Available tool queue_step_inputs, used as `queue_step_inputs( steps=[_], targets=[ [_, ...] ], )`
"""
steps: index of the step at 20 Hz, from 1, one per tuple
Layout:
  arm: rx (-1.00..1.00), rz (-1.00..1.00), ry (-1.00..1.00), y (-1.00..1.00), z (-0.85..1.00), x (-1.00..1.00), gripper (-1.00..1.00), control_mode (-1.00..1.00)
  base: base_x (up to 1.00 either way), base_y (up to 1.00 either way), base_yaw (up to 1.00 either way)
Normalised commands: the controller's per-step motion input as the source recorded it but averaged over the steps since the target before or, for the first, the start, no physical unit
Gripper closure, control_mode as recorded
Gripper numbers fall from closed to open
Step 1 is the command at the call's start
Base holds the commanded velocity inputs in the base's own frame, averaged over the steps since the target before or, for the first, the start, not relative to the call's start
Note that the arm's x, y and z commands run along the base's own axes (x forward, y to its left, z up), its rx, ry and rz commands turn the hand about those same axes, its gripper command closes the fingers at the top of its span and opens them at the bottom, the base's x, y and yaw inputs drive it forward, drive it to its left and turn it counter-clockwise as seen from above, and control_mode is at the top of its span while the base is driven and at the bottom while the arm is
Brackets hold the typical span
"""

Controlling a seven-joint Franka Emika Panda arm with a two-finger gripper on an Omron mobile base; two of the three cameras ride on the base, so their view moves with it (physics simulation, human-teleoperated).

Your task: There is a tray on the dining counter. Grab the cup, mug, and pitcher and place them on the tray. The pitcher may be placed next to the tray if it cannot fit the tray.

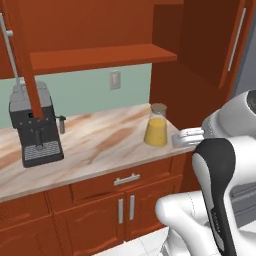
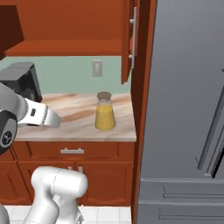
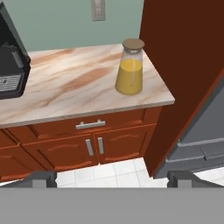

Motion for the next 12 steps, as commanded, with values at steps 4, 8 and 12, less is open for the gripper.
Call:
queue_step_inputs(
  steps=[4,8,12],
  targets=[
    [0.0,0.0,0.0,0.0,0.0,0.0,-1.0,1.0,0.42,-0.32,0.05],
    [0.0,0.0,0.0,0.0,0.0,0.0,-1.0,1.0,0.55,-0.19,0.04],
    [0.0,0.0,0.0,0.0,0.0,0.0,-1.0,1.0,0.61,-0.07,0.01]
  ],
)
